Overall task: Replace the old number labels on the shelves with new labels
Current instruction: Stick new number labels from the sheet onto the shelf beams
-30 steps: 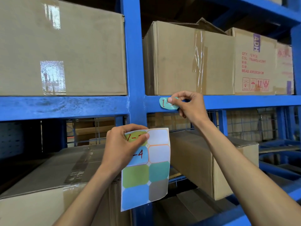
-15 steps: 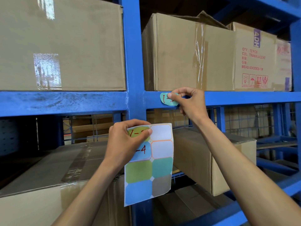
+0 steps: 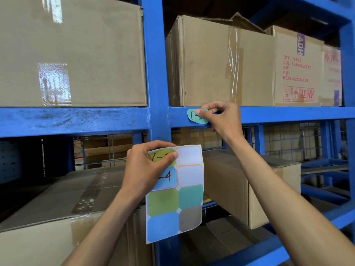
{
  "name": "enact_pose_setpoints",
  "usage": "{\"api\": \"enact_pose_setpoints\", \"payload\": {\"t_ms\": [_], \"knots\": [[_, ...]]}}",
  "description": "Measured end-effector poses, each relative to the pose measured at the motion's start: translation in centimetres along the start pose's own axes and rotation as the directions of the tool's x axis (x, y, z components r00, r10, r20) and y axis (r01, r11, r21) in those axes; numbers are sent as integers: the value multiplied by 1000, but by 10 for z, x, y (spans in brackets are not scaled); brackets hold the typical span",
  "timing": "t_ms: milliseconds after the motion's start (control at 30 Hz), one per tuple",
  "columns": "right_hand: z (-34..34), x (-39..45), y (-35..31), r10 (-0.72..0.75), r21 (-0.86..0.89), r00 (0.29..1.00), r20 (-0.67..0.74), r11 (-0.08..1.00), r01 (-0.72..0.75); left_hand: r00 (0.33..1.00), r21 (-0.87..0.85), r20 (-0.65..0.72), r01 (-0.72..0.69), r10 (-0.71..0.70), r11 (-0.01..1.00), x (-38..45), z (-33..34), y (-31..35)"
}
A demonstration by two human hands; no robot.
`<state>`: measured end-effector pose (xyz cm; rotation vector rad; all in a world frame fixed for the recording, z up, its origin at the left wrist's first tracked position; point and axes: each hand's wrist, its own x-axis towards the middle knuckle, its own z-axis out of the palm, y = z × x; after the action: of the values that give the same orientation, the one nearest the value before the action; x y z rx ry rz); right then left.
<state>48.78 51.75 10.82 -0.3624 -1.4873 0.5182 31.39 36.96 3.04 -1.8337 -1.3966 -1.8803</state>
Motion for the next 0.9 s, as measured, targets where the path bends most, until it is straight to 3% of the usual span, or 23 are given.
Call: {"api": "enact_pose_setpoints", "payload": {"t_ms": [233, 500, 767, 900], "knots": [[-2, -3, -8, -32, -177, 995, -98, 984, 14, 1000, -7, 4, 2, -2, 1000, -2, 0, 3], [-5, 1, -4, 77, -7, 984, -163, 997, -79, 1000, -4, -3, 8, -8, 1000, -6, -1, 10], [-13, -14, 16, -24, 47, 997, -67, 998, 27, 999, -2, -7, 45, -45, 999, -13, -5, 16], [-7, -20, 16, -63, -25, 994, -84, 998, 61, 998, -1, 2, 65, -65, 998, -15, -6, 20]]}}
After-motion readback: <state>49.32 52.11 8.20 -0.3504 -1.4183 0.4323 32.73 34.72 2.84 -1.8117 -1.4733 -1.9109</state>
